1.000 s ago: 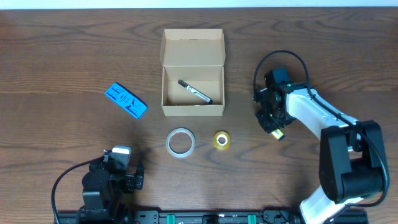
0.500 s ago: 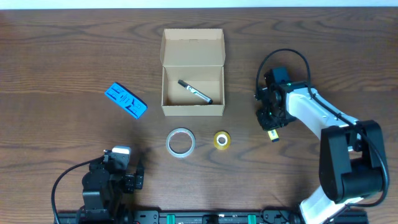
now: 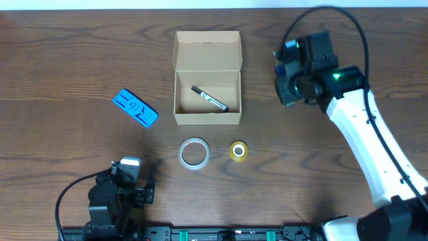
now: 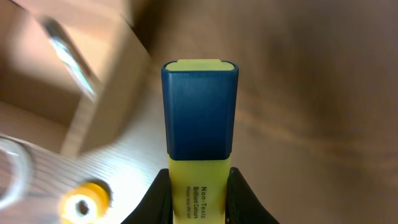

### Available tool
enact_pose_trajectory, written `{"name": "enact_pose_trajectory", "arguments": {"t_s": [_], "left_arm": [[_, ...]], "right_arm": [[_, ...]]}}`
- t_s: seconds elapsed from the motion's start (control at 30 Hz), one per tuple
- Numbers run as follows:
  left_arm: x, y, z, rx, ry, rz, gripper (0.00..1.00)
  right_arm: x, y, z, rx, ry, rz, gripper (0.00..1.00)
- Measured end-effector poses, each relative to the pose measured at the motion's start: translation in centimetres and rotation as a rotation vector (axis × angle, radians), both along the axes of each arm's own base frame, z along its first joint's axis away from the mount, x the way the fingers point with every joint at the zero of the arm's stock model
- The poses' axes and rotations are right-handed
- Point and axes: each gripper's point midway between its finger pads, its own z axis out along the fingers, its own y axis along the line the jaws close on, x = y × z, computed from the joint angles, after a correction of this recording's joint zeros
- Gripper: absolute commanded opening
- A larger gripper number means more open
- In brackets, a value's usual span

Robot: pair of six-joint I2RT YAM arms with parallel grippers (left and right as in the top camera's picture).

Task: Pack container
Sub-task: 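Lower the highlighter into the box with right gripper and release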

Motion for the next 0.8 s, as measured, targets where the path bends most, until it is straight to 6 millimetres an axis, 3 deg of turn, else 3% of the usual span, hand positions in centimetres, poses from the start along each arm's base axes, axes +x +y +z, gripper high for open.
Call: {"name": "enact_pose_trajectory", "arguments": {"t_s": [0.13, 0.3, 0.4, 0.53, 0.67, 0.8], "left_arm": [[0.0, 0.0, 0.0, 0.0, 0.0, 0.0, 0.96], [0.0, 0.0, 0.0, 0.0, 0.0, 0.0, 0.95], [0.0, 0.0, 0.0, 0.0, 0.0, 0.0, 0.95], [0.0, 0.0, 0.0, 0.0, 0.0, 0.0, 0.95], [0.0, 0.0, 0.0, 0.0, 0.0, 0.0, 0.95], [0.0, 0.0, 0.0, 0.0, 0.0, 0.0, 0.96]], "right_arm": [[0.9, 3.7, 3.7, 0.033, -0.084, 0.08, 0.06], [2.2, 8.0, 4.8, 0.05, -0.112, 0.164, 0.02], [2.7, 10.3, 3.5, 0.036, -0.093, 0.215, 0.02], [2.8, 13.5, 0.3, -0.008, -0.049, 0.316, 0.02], [1.6, 16.5, -3.1, -0.061, -0.001, 0.44, 0.02], [0.7, 18.2, -5.4, -0.099, 0.028, 0.525, 0.02]]}}
